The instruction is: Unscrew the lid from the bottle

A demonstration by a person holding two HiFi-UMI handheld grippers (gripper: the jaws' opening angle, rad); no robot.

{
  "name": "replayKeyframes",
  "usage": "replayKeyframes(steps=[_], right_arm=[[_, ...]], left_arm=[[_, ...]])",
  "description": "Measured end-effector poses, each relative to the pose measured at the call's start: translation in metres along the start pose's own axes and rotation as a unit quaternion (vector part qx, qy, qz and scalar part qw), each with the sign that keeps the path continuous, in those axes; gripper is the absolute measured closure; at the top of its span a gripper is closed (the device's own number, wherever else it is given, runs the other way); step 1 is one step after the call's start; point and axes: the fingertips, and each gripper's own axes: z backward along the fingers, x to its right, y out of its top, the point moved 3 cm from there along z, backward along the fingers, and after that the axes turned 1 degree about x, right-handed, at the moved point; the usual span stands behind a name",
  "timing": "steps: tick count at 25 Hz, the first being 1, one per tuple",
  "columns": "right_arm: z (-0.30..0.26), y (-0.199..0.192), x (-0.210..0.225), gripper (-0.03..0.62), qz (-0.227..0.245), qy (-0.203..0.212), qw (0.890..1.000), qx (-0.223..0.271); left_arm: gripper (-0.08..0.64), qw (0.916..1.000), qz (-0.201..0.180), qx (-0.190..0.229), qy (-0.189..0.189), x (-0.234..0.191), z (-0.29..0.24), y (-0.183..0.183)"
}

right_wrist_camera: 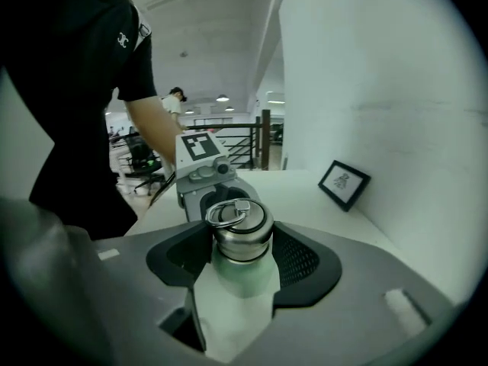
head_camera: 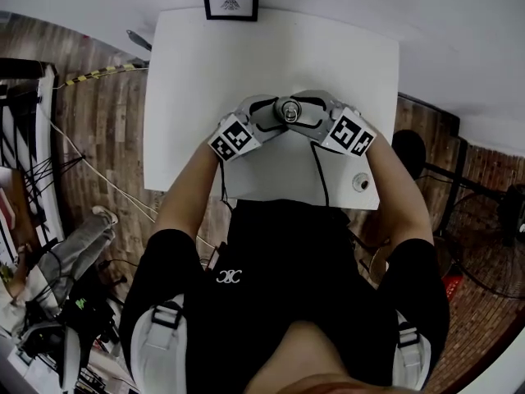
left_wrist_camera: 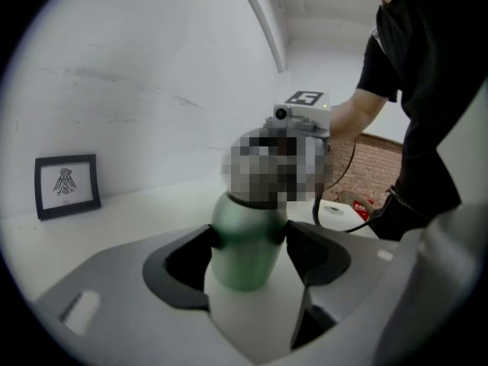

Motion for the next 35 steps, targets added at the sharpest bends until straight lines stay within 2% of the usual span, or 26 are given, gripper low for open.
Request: replayKeyframes(steps=[3,7,10,12,15,18,19,21,23,27,32,35], right_arm=[[-0.001,0.005,-0.001,0.342,0.041,0.075,0.996,-0.041],[-0.002,0.001,0.002,0.342,0.085,0.134,0.983,-0.09],[-0.005,-0.001,0.002,0.341,0.094,0.149,0.977,-0.119],[-0.007,-0.005,0.003,0.341,0.078,0.135,0.978,-0.138],[-0.004,-0.016,-0.001,0.322,0.049,0.085,0.986,-0.137],[0.01,-0.006,-0.011,0.318,0.005,0.002,0.998,-0.063],[0.014,-0.004,-0.014,0.318,-0.014,-0.031,0.999,-0.035],[0.02,-0.004,-0.019,0.318,-0.052,-0.1,0.994,0.014],[0.021,-0.004,-0.024,0.318,-0.09,-0.175,0.979,0.059],[0.015,0.002,-0.028,0.318,-0.153,-0.301,0.934,0.12],[0.008,0.009,-0.017,0.319,-0.189,-0.395,0.886,0.151],[0.002,0.01,-0.015,0.319,-0.204,-0.416,0.873,0.154]], left_arm=[[0.199,0.9999,-0.009,-0.008,-0.004,0.003,0.004,0.002],[0.199,0.9998,-0.012,-0.015,-0.005,0.002,0.001,0.001],[0.199,0.9998,-0.012,-0.017,-0.007,0.001,0.003,0.001],[0.199,0.9997,-0.011,-0.019,-0.007,-0.001,0.002,-0.001],[0.199,0.9997,-0.01,-0.021,-0.006,-0.003,0.001,-0.003],[0.199,0.9997,-0.009,-0.022,-0.005,-0.003,-0.001,-0.003],[0.199,0.9997,-0.008,-0.022,-0.004,-0.004,-0.001,-0.004],[0.199,0.9997,-0.006,-0.023,-0.002,-0.005,-0.002,-0.006],[0.199,0.9997,-0.004,-0.024,0.0,-0.005,-0.003,-0.008],[0.199,0.9997,-0.001,-0.026,0.002,-0.005,-0.003,-0.008],[0.199,0.9995,0.002,-0.03,0.01,-0.004,-0.002,-0.006],[0.199,0.9994,0.005,-0.033,0.013,-0.003,-0.003,-0.006]])
